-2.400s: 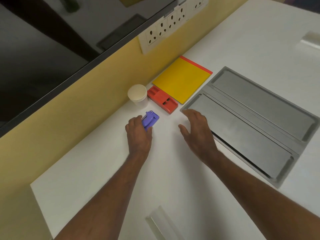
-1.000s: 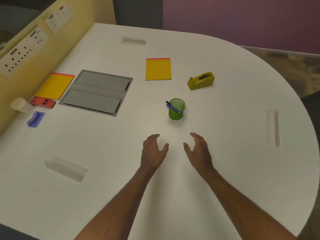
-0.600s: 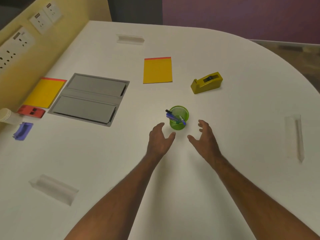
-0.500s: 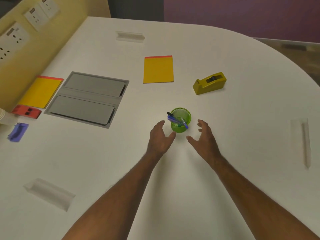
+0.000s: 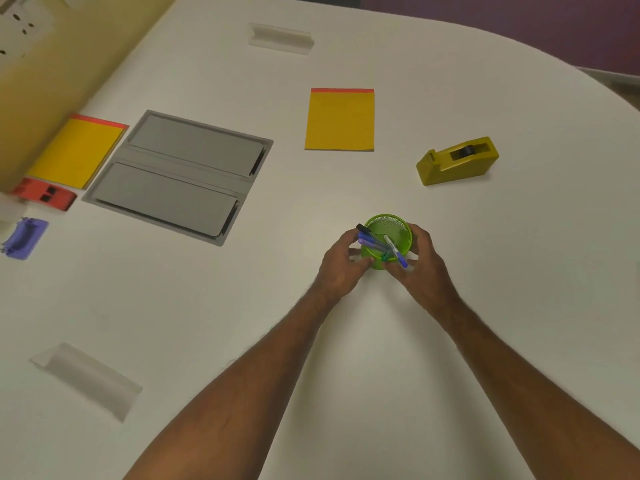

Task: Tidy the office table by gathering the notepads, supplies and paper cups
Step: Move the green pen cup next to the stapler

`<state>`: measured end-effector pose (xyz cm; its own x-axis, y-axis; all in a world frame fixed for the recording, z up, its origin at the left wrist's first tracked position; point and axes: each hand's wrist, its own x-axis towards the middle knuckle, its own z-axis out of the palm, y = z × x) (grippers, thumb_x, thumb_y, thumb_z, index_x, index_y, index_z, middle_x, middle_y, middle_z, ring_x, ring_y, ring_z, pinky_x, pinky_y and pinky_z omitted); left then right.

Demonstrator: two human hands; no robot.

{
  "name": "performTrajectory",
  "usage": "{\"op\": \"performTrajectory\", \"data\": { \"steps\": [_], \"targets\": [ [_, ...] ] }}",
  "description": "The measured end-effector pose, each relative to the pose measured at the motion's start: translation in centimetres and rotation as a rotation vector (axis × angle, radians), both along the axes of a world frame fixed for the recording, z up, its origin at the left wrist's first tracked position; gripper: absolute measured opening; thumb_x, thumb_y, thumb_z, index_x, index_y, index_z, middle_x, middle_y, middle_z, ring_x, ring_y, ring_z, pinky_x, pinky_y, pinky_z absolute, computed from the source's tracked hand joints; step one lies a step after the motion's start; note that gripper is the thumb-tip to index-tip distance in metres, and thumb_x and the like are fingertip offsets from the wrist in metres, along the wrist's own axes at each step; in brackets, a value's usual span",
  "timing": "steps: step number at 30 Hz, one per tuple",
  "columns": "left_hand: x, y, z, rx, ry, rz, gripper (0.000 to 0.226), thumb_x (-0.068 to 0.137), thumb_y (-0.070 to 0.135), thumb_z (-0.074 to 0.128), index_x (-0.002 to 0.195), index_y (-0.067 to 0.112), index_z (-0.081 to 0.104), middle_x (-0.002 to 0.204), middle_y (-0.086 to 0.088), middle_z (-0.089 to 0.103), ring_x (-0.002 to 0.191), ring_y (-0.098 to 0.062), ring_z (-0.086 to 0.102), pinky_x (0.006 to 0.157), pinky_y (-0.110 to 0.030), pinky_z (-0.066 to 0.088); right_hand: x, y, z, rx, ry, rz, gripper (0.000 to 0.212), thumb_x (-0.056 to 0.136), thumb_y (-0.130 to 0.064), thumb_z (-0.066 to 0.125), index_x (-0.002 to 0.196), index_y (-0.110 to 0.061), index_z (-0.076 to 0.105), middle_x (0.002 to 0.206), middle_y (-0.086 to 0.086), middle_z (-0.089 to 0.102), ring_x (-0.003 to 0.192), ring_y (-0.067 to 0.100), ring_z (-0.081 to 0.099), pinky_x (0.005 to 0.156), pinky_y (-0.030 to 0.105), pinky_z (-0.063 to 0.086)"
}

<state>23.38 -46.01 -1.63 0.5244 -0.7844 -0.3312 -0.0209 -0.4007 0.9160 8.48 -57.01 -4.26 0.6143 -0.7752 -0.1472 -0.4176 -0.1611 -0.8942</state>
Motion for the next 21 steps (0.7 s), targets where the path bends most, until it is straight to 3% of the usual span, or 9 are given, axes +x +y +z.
{"op": "performTrajectory", "data": {
  "steps": [4, 6, 11, 16, 19, 21],
  "targets": [
    [-0.1, 1.1, 0.7, -0.03, 0.021, 0.037, 0.045, 0.091, 0.009, 0.068, 0.133, 0.019, 0.056, 0.128, 0.005, 0.065, 0.11, -0.019, 0.067, 0.078, -0.013, 0.051, 0.4, 1.0, 1.7, -0.016, -0.041, -0.001, 0.07, 0.067, -0.038, 0.084, 0.124, -0.051, 0.045, 0.122, -0.035, 0.055, 0.118, -0.008, 0.055, 0.086, 0.016, 0.056],
    [0.0, 2.2, 1.4, -0.039, 0.026, 0.065, 0.047, 0.091, 0.01, 0.07, 0.134, 0.02, 0.056, 0.128, 0.006, 0.065, 0.11, -0.018, 0.067, 0.078, -0.016, 0.052, 0.6, 2.0, 2.5, -0.033, -0.052, 0.021, 0.07, 0.068, -0.039, 0.088, 0.121, -0.056, 0.045, 0.125, -0.03, 0.056, 0.12, -0.005, 0.055, 0.083, 0.011, 0.053],
    [1.1, 6.9, 3.0, -0.031, 0.023, 0.108, 0.056, 0.088, 0.007, 0.071, 0.14, 0.019, 0.053, 0.133, 0.003, 0.061, 0.111, -0.017, 0.064, 0.089, -0.034, 0.058, 2.0, 5.5, 3.6, -0.009, -0.059, 0.091, 0.075, 0.071, -0.024, 0.092, 0.127, -0.039, 0.045, 0.127, -0.02, 0.056, 0.119, -0.001, 0.056, 0.09, 0.024, 0.053],
    [3.8, 13.6, 4.2, -0.047, -0.006, 0.182, 0.055, 0.086, 0.006, 0.072, 0.137, 0.02, 0.057, 0.132, 0.003, 0.062, 0.103, -0.012, 0.064, 0.078, -0.017, 0.054, 5.4, 11.0, 4.7, 0.038, -0.055, 0.162, 0.076, 0.071, -0.02, 0.092, 0.129, -0.035, 0.045, 0.132, -0.011, 0.055, 0.115, -0.012, 0.055, 0.081, 0.012, 0.052],
    [6.2, 18.0, 4.8, -0.05, -0.029, 0.24, 0.054, 0.083, 0.005, 0.075, 0.133, 0.018, 0.06, 0.129, 0.001, 0.063, 0.097, -0.014, 0.066, 0.074, -0.015, 0.055, 8.3, 14.8, 5.4, 0.05, -0.051, 0.216, 0.075, 0.073, -0.021, 0.091, 0.129, -0.036, 0.044, 0.125, -0.023, 0.057, 0.113, -0.017, 0.054, 0.08, 0.012, 0.052],
    [8.1, 20.9, 5.1, -0.049, -0.035, 0.279, 0.051, 0.081, 0.005, 0.076, 0.129, 0.018, 0.062, 0.127, -0.001, 0.064, 0.097, -0.019, 0.069, 0.079, -0.024, 0.059, 10.7, 17.3, 5.8, 0.047, -0.054, 0.257, 0.075, 0.072, -0.024, 0.092, 0.128, -0.038, 0.044, 0.119, -0.034, 0.056, 0.11, -0.018, 0.053, 0.08, 0.015, 0.049]
  ]
}}
